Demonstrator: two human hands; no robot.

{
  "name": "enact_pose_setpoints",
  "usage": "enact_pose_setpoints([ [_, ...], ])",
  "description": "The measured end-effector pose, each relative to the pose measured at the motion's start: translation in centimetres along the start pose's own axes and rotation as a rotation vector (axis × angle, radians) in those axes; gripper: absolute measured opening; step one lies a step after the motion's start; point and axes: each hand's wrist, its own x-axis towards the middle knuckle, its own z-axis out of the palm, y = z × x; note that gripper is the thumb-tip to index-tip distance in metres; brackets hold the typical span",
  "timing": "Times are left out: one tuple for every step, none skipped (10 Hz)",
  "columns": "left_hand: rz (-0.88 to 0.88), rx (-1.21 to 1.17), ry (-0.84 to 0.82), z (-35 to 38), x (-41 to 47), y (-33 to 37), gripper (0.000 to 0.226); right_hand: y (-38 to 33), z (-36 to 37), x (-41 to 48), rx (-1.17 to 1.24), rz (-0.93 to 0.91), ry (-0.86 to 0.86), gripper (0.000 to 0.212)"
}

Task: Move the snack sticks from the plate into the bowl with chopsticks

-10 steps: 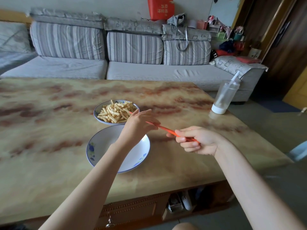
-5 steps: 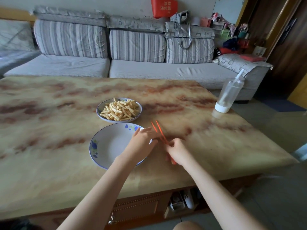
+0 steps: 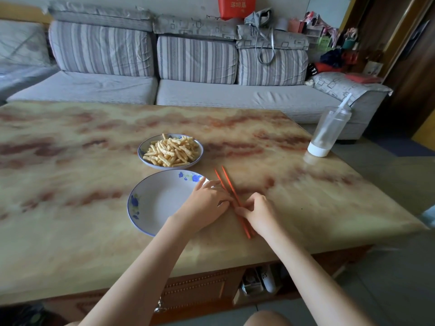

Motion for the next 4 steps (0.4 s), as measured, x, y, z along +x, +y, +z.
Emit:
enact_pose_setpoints([
  [0.028,-0.068,0.064,0.0,0.1,-0.1,0.026,0.5,-0.4,0.2,0.066,0.000,0.017,0.034],
  [0.032,-0.116,0.068,-0.1,0.3,0.0,0.025,0.6,-0.7,0.4,0.149,0.007,-0.032,0.033],
  [0.025,-0.129,0.082,-0.6,0.5,0.4,0.027,0.4,-0.9,0.4,0.202,0.009,-0.035,0.030],
  [0.025,-0.192,0.095,-0.5,0.9,-0.1,0.030,-0.1,-1.8,0.3,0.236,-0.006,-0.046,0.025],
])
